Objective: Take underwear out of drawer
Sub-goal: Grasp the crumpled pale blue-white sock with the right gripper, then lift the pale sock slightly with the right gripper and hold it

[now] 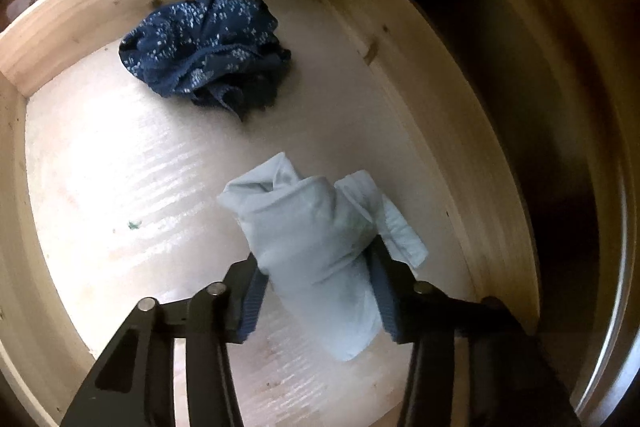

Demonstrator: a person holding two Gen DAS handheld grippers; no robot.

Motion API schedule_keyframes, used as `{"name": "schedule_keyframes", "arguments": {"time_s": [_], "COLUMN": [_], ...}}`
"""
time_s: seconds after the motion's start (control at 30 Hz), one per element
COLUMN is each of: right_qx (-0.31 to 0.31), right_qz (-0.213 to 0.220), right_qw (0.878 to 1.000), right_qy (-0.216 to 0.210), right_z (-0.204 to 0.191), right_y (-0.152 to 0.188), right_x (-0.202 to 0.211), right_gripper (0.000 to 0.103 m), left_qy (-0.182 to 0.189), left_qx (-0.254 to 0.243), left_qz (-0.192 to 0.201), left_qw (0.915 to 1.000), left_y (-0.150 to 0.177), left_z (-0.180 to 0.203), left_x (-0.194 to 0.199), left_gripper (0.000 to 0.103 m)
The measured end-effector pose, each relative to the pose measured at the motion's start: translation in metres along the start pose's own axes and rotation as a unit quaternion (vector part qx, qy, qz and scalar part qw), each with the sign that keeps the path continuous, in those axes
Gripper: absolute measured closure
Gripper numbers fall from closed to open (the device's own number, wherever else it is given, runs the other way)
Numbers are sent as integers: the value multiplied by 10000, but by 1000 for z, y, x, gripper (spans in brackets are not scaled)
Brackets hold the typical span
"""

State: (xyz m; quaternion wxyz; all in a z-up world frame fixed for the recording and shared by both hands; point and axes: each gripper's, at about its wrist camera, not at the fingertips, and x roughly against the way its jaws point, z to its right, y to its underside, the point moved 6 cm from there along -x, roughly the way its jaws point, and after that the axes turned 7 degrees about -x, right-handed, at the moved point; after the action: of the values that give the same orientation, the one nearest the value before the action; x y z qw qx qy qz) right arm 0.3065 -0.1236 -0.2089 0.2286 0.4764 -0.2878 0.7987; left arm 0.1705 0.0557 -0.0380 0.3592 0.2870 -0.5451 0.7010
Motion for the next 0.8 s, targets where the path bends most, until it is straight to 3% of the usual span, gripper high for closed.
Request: {"name": "schedule_keyframes", "arguments": {"time_s": [0.5, 0.67, 0.8], "right_qx": [-167, -665, -1582], "right_qz": [-1228, -1355, -1317], "right_qw": [9920, 9881, 9769], "right_qy": [-233, -308, -579], "right_z": [-21, -17, -16], "right_y": [44, 51, 57], "right_x": [19, 48, 73], "right_gripper": [68, 68, 68], "left_qy": [-98, -146, -177], "left_qx": [-245, -257, -312], "left_qz": [-91, -113, -129], "left_qw": [9996, 9995, 9993], "left_y": [5, 5, 6], "left_z": [12, 11, 13], "left_x": [-2, -2, -2], "left_gripper": [45, 45, 45]}}
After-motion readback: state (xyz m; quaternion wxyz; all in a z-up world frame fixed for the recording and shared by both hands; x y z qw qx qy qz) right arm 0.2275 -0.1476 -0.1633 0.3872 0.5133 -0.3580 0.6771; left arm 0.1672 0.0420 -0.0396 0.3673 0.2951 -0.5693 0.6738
